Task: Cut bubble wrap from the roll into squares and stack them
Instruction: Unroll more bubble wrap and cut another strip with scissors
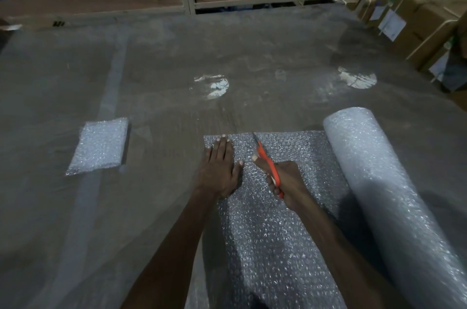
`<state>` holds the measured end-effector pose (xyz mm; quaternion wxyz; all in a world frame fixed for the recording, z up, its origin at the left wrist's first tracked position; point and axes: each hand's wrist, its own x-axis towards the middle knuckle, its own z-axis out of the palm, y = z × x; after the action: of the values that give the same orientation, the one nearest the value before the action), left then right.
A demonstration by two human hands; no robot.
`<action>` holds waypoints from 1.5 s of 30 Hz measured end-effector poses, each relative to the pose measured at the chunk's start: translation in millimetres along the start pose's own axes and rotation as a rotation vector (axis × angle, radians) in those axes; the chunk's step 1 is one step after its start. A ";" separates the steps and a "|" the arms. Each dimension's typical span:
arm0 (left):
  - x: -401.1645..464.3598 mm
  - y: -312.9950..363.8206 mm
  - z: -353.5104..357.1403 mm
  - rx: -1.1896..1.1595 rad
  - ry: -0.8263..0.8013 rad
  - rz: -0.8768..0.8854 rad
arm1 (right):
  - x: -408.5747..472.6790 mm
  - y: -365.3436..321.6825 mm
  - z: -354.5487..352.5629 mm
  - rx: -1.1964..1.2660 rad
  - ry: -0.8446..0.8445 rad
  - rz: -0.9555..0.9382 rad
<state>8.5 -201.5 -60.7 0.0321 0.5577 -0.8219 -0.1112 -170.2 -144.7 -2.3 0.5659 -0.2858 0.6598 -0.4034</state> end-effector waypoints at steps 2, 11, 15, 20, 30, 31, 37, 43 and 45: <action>0.1 0.3 -0.1 -0.001 -0.001 -0.005 | 0.1 -0.6 0.1 0.000 0.003 0.004; -0.8 2.6 -2.8 -0.017 -0.016 -0.011 | 4.7 -6.2 2.0 -0.026 -0.009 0.013; -1.6 2.4 -3.4 -0.013 -0.022 -0.012 | 0.7 -6.6 2.8 -0.024 -0.006 -0.003; -6.2 1.5 -10.9 0.020 -0.024 -0.026 | -21.7 -9.0 1.5 -0.047 0.034 -0.077; -96.8 33.4 -14.8 -0.054 0.038 -0.033 | -112.6 3.3 -34.3 -0.728 0.222 -0.369; -108.0 38.5 -11.4 -0.075 0.050 -0.026 | -118.2 7.0 -39.2 -0.822 0.255 -0.378; -159.8 70.4 13.6 -0.095 0.057 -0.010 | -122.9 37.8 -55.2 -1.252 0.369 -0.415; -202.5 99.0 28.2 -0.059 0.030 -0.034 | -115.3 71.4 -60.8 -1.315 0.386 -0.498; -213.9 101.1 32.2 -0.025 0.022 -0.024 | -116.6 75.1 -62.4 -1.252 0.348 -0.519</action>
<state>-8.7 36.5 -54.8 0.0470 0.5681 -0.8134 -0.1157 -202.3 3.9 -4.3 0.0661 -0.6376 0.7597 -0.1093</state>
